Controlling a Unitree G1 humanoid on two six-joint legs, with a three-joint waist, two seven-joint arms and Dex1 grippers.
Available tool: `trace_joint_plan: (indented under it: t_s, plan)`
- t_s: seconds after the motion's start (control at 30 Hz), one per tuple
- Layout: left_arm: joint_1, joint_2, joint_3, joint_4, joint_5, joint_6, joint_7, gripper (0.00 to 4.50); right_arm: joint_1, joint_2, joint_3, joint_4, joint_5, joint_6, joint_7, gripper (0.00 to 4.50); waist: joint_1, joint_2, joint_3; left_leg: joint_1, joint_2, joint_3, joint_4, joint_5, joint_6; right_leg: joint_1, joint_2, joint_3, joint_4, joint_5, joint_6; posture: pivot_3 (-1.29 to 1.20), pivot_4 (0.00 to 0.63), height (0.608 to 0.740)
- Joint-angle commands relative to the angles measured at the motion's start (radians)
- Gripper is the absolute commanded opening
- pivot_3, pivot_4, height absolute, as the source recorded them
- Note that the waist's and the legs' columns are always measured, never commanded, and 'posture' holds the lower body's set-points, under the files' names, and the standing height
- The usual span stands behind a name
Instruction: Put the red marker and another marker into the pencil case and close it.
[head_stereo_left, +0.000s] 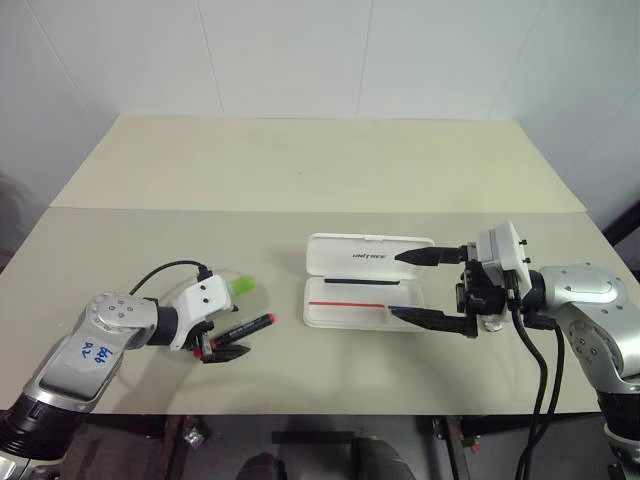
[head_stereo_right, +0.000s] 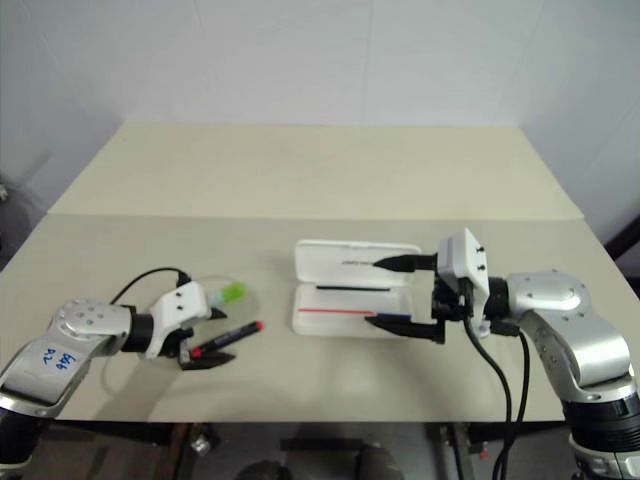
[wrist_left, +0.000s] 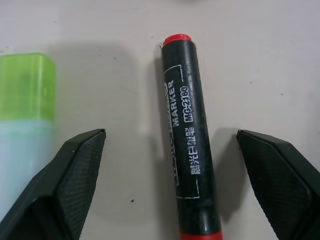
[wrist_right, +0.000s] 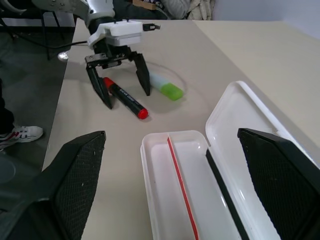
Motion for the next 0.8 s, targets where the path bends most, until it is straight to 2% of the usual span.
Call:
trace_joint_plan:
  t_s: [0.03,0.1,0.43,0.47,0.8]
  plan:
    - [0.017,0.005,-0.012,-0.016,0.009,-0.007,0.005,4.29,0.008,0.000,-0.043,-0.050,0.019,-0.018,-0.018,4.50,0.000,0.000,0.000,0.000,0.000,0.000,0.000,0.000,0.000,0.000,0.000,0.000,0.000,0.000,0.000,0.00,0.150,0.740]
    - [0.018,0.007,-0.008,0.016,0.024,-0.039,0.015,3.88,0.011,-0.002,-0.048,-0.053,0.020,-0.019,-0.027,4.50,0.000,0.000,0.000,0.000,0.000,0.000,0.000,0.000,0.000,0.000,0.000,0.000,0.000,0.000,0.000,0.00,0.150,0.740]
    - [0.026,0.005,-0.004,0.036,0.023,-0.065,0.026,0.71,-0.002,-0.011,-0.050,-0.045,0.029,-0.017,-0.016,4.50,0.000,0.000,0.000,0.002,0.000,-0.001,0.000,0.001,0.000,0.001,0.000,0.000,0.001,0.002,-0.001,0.00,0.150,0.740]
    - [0.027,0.005,-0.001,0.037,0.022,-0.067,0.027,0.57,-0.003,-0.013,-0.048,-0.044,0.030,-0.018,-0.011,4.50,0.000,0.000,0.000,0.002,0.000,-0.001,0.000,0.001,0.000,0.001,0.000,0.000,0.001,0.002,-0.001,0.00,0.150,0.740]
    - [-0.067,0.031,0.048,0.041,-0.071,-0.115,-0.085,0.57,-0.041,-0.008,-0.038,-0.039,0.056,-0.010,0.014,4.50,0.000,0.000,0.000,0.001,0.000,-0.001,0.000,0.002,0.000,0.001,0.000,-0.001,0.000,0.002,-0.001,0.00,0.150,0.740]
